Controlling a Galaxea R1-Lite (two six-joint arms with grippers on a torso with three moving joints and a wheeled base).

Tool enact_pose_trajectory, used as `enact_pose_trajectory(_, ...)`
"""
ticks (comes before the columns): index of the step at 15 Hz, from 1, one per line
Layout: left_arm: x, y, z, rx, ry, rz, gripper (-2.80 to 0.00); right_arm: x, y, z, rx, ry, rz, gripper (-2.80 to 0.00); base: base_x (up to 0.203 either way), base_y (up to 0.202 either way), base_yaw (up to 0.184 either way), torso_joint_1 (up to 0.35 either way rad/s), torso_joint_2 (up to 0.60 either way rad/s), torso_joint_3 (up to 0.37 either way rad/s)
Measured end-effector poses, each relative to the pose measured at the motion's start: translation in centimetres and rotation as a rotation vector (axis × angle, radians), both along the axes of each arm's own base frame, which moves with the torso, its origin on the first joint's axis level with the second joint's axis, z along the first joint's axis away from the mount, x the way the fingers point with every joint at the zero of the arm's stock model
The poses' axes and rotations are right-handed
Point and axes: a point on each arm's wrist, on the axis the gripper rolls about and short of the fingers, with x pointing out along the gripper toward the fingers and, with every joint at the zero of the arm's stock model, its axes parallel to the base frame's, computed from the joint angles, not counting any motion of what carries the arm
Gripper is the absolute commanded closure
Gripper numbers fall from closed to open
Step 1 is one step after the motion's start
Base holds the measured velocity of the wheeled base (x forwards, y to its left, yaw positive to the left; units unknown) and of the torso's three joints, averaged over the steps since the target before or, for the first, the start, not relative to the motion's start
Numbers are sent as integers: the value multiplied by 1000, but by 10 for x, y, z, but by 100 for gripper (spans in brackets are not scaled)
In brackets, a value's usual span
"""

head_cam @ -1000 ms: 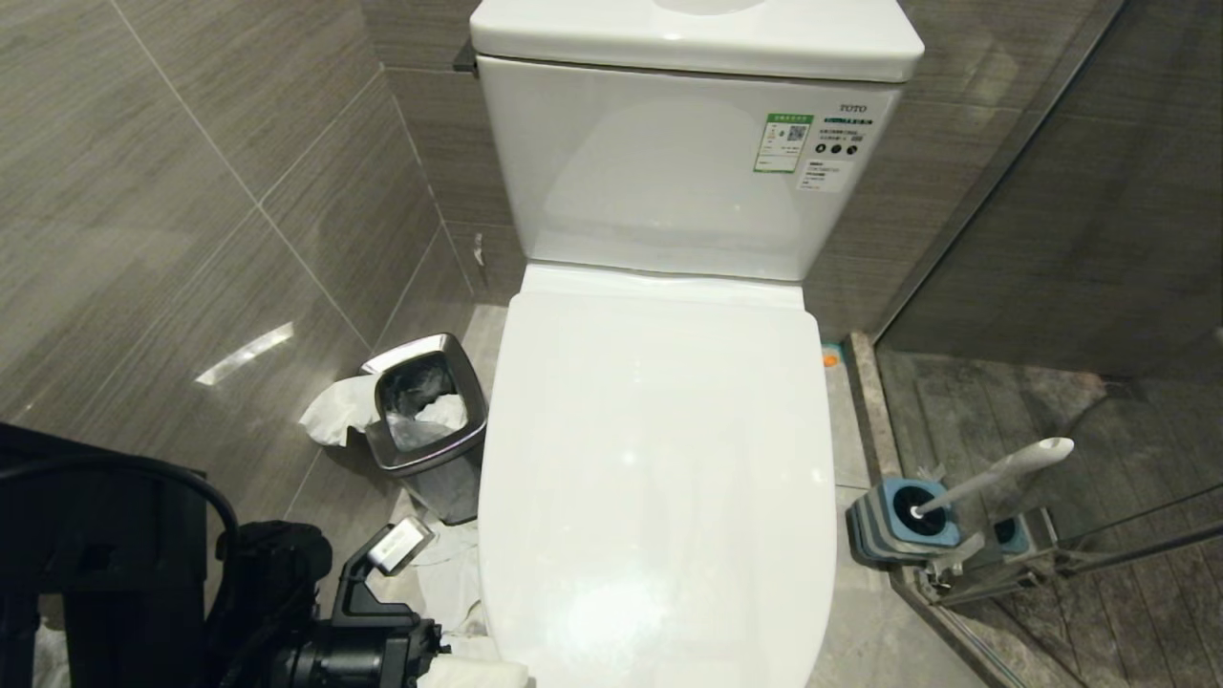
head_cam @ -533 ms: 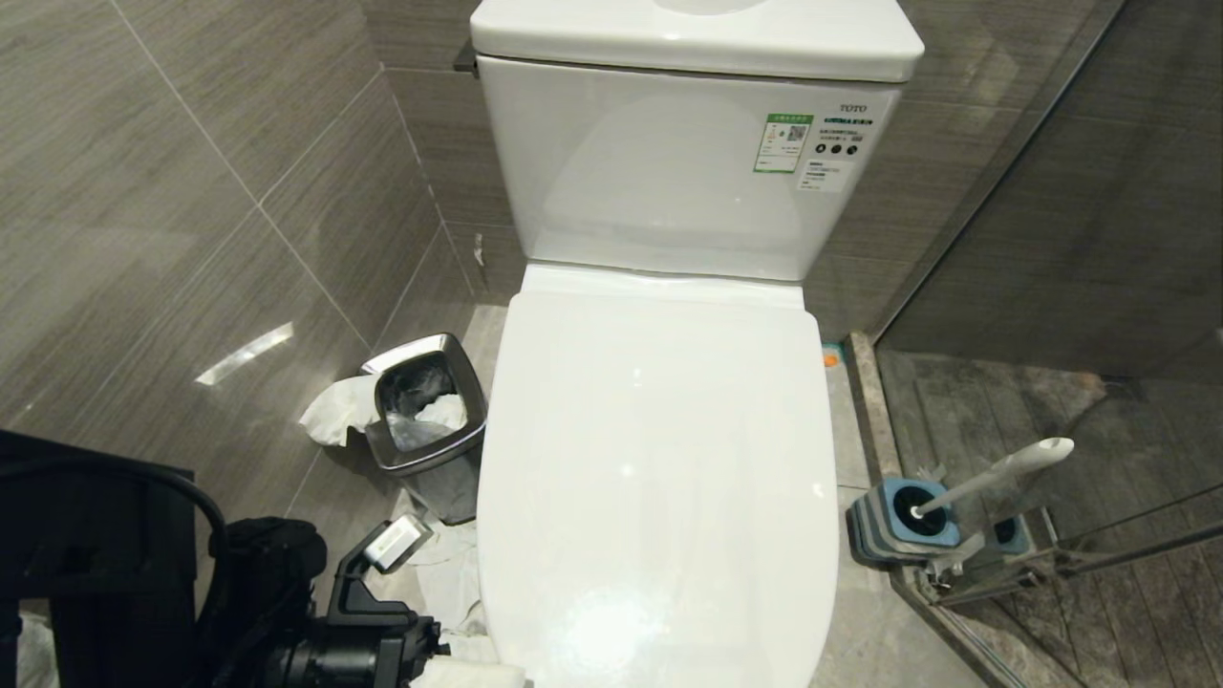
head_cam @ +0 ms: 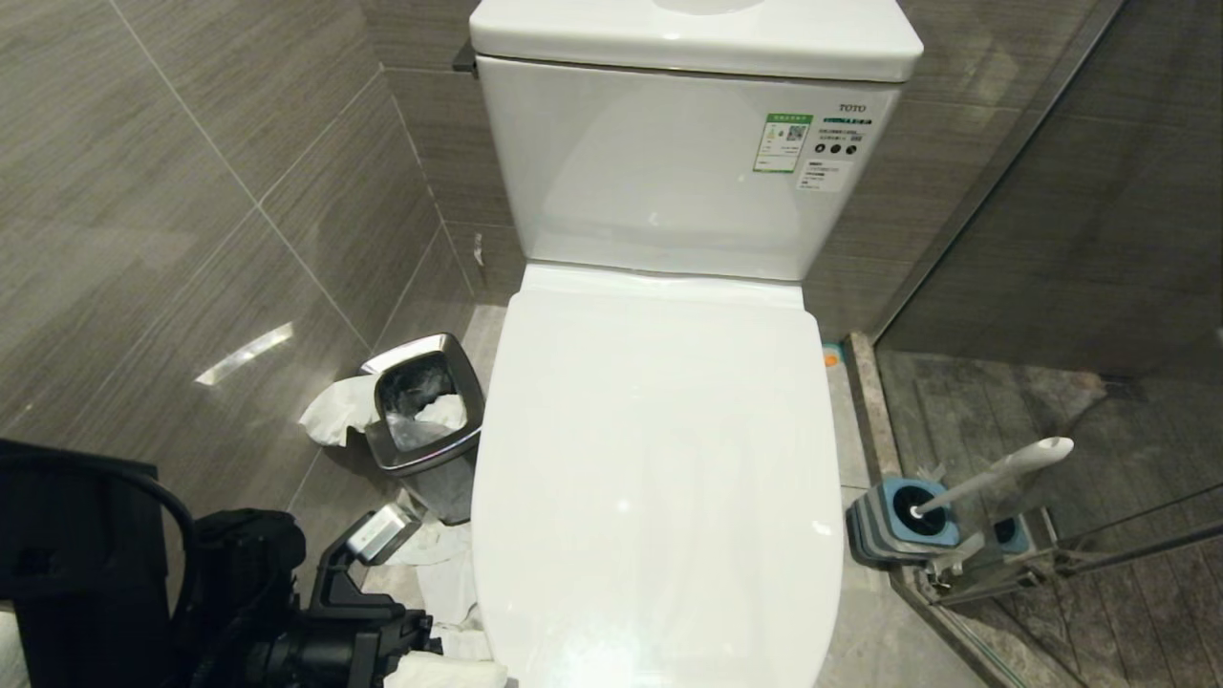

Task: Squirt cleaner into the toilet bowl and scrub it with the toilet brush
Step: Use the left hand to lift the toilet lid slightly

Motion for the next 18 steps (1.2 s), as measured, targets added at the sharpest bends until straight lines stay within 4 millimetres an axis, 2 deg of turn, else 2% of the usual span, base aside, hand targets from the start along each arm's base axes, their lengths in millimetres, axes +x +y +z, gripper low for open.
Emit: enact_pose_trajectory(18,0,6,45,-51,-51,35,-280,0,0,0,0,1,0,0,0,0,0,0,0,0)
